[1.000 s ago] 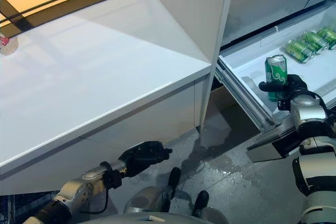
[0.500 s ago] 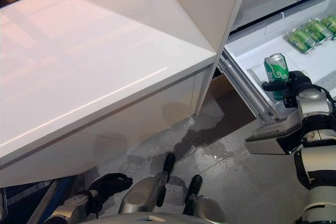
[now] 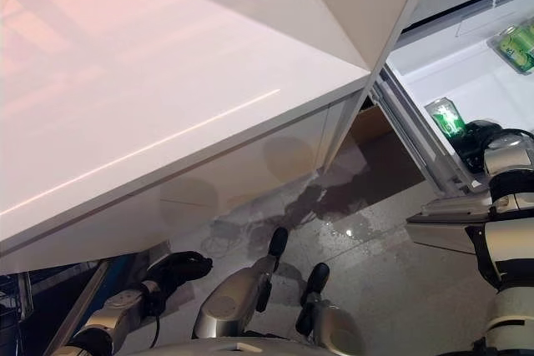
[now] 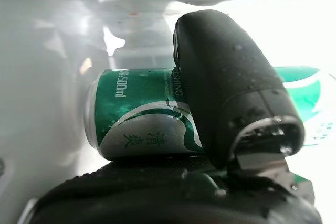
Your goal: Put drinks into fridge and close the fridge
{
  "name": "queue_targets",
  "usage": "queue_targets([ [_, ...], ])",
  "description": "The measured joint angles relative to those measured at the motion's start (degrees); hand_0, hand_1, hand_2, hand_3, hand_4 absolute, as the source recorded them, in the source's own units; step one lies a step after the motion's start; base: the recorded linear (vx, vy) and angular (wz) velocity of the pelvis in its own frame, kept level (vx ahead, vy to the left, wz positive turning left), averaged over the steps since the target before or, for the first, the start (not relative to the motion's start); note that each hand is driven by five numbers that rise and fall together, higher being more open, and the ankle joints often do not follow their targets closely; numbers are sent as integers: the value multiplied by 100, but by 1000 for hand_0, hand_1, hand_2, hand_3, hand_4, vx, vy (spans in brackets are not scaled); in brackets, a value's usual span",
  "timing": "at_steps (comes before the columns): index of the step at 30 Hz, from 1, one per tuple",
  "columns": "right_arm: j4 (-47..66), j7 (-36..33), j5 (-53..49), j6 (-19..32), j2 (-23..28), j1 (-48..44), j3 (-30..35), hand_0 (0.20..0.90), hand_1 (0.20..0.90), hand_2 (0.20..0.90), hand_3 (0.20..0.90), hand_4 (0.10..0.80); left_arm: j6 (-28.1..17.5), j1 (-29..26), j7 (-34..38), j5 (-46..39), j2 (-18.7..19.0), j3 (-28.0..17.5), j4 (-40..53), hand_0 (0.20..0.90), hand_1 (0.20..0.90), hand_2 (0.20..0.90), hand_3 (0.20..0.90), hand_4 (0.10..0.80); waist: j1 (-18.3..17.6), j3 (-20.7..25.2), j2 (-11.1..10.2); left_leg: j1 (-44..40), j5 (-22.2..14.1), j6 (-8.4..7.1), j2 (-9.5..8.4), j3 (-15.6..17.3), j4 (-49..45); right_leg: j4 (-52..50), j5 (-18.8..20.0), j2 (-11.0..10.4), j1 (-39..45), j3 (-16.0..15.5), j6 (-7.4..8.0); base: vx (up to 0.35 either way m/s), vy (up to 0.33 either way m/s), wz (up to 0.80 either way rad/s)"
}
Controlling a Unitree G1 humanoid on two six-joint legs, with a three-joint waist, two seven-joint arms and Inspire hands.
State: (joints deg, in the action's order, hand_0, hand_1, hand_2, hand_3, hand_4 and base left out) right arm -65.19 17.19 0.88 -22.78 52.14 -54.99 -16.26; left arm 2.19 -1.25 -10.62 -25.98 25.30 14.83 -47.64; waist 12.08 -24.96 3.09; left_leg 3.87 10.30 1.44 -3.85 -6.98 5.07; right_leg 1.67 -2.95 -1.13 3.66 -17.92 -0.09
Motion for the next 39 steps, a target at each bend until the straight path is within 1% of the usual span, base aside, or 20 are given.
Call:
queue_targets([
  [6, -182, 133, 35, 28, 3, -124, -53, 900, 900, 900, 900, 800, -16, -4, 0, -1, 0, -1, -22, 900, 900, 900, 900, 800, 16, -1, 2, 21, 17, -15, 5, -12, 1, -61, -6, -2, -42, -24, 4, 0, 1, 1],
  [10, -235, 58, -24, 34, 21, -122, -53, 900, 900, 900, 900, 800, -14, 3, -2, 2, 0, -6, -42, 900, 900, 900, 900, 800, 32, -1, 2, 40, 19, -15, -1, -39, 1, -73, -5, -7, -51, -55, 4, 1, 8, 4],
  [15, -228, 13, -413, 35, 76, -118, -48, 900, 900, 900, 900, 800, -12, 2, -48, 12, 0, -13, -40, 900, 900, 900, 900, 800, 15, -2, 1, 37, 35, 6, -4, -36, 0, -72, -5, -10, -50, -54, 4, 0, 0, 0],
  [17, -90, -60, -567, 51, 78, -25, -22, 900, 900, 900, 900, 800, 4, 2, -84, 18, -5, -41, -43, 900, 900, 900, 900, 800, 4, -7, -8, 9, 35, 6, 0, -18, 1, -73, -4, -11, -34, -37, 4, 26, 29, -4],
  [20, 425, -263, -1056, 135, 99, 207, 114, 900, 900, 900, 900, 800, 4, 9, -101, 35, -8, -131, -46, 900, 900, 900, 900, 800, -64, -17, -26, -43, 34, 6, 6, 14, 1, -73, -2, -9, 12, -12, 4, 21, 23, -5],
  [21, 702, -331, -1293, 208, 99, 319, 249, 900, 900, 900, 900, 800, 3, 14, -101, 75, -8, -185, -51, 900, 900, 900, 900, 800, -103, -27, -43, -66, 34, 6, 9, 30, 1, -75, -2, -8, 32, -2, 4, 10, 24, -6],
  [23, 1180, -430, -1714, 392, 97, 417, 295, 900, 900, 900, 900, 800, 1, 13, -100, 133, -7, -233, -80, 900, 900, 900, 900, 800, -139, -49, -81, -161, 32, 7, 17, 118, 1, -78, -1, -10, 101, 38, 4, 7, 32, -13],
  [24, 1250, -435, -1780, 431, 98, 416, 305, 900, 900, 900, 900, 800, 0, 13, -102, 134, -7, -232, -80, 535, 535, 535, 475, 375, -146, -52, -85, -169, 30, 4, 19, 133, 2, -79, -2, -9, 108, 44, 5, -3, 32, -10],
  [25, 1506, -517, -1905, 471, 98, 475, 385, 900, 900, 900, 900, 800, -10, 7, -100, 135, -15, -250, -63, 300, 300, 300, 200, 100, -204, -63, -119, -209, 2, 4, 31, 160, 1, -78, 1, -2, 128, 85, 4, -12, 30, -8],
  [27, 2159, -694, -2395, 644, 85, 665, 502, 900, 900, 900, 900, 800, -12, 49, -96, 136, -73, -409, -101, 300, 300, 300, 200, 100, -212, -99, -189, -323, -30, 43, 54, 291, 1, -93, 0, 2, 201, 189, 5, -6, 33, -21],
  [28, 2248, -709, -2461, 692, 85, 684, 550, 900, 900, 900, 900, 800, -16, 53, -99, 137, -78, -416, -99, 300, 300, 300, 200, 100, -228, -94, -200, -335, -31, 44, 55, 300, 2, -95, 0, 1, 207, 189, 5, -1, 29, -24],
  [29, 2425, -770, -2576, 789, 85, 744, 742, 900, 900, 900, 900, 800, -21, 51, -87, 144, -119, -468, -106, 312, 312, 312, 214, 114, -243, -88, -221, -376, -49, 66, 60, 363, 1, -115, 1, 0, 213, 261, 5, -1, 28, -21],
  [30, 2524, -823, -2621, 811, 85, 764, 833, 900, 900, 900, 900, 800, -21, 63, -78, 156, -137, -467, -109, 900, 900, 900, 900, 800, -242, -84, -228, -411, -61, 82, 64, 416, 1, -145, 0, -4, 218, 314, 6, -1, 32, -26],
  [32, 2645, -889, -2676, 843, 85, 811, 991, 900, 900, 900, 900, 800, -29, 73, 0, 273, -175, -473, -138, 900, 900, 900, 900, 800, -286, -64, -264, -467, -92, 108, 70, 522, 1, -175, 0, -14, 221, 416, 6, 7, 29, -27],
  [33, 2792, -930, -2682, 871, 85, 954, 1104, 900, 900, 900, 900, 800, -28, 84, 28, 305, -195, -513, -168, 681, 681, 681, 645, 545, -289, -49, -292, -511, -110, 117, 72, 574, 1, -178, 3, -17, 239, 472, 11, 8, 17, -28],
  [35, 2978, -968, -2709, 881, 85, 1214, 1175, 900, 900, 900, 900, 800, -52, 137, 26, 364, -204, -660, -219, 681, 681, 681, 645, 545, -354, 31, -396, -564, -139, 129, 76, 658, 2, -171, 4, -22, 269, 535, 15, -1, 11, -21],
  [36, 3009, -971, -2773, 880, 85, 1317, 1190, 900, 900, 900, 900, 800, -92, 150, 28, 367, -199, -727, -248, 300, 300, 300, 200, 100, -417, 75, -455, -573, -146, 132, 78, 676, 2, -169, 5, -22, 265, 559, 15, -5, 10, -15],
  [38, 3277, -1050, -2841, 885, 44, 1714, 1446, 900, 900, 900, 900, 800, -114, 162, 40, 368, -211, -791, -255, 300, 300, 300, 200, 100, -439, 143, -541, -610, -169, 135, 82, 745, 2, -172, 5, -22, 281, 630, 16, -6, 6, -18],
  [39, 3276, -1065, -2879, 880, 44, 1762, 1443, 900, 900, 900, 900, 800, -114, 172, 37, 369, -213, -788, -257, 300, 300, 300, 200, 100, -491, 190, -556, -610, -175, 136, 85, 774, 2, -171, 11, -23, 276, 656, 25, -7, 4, -14],
])
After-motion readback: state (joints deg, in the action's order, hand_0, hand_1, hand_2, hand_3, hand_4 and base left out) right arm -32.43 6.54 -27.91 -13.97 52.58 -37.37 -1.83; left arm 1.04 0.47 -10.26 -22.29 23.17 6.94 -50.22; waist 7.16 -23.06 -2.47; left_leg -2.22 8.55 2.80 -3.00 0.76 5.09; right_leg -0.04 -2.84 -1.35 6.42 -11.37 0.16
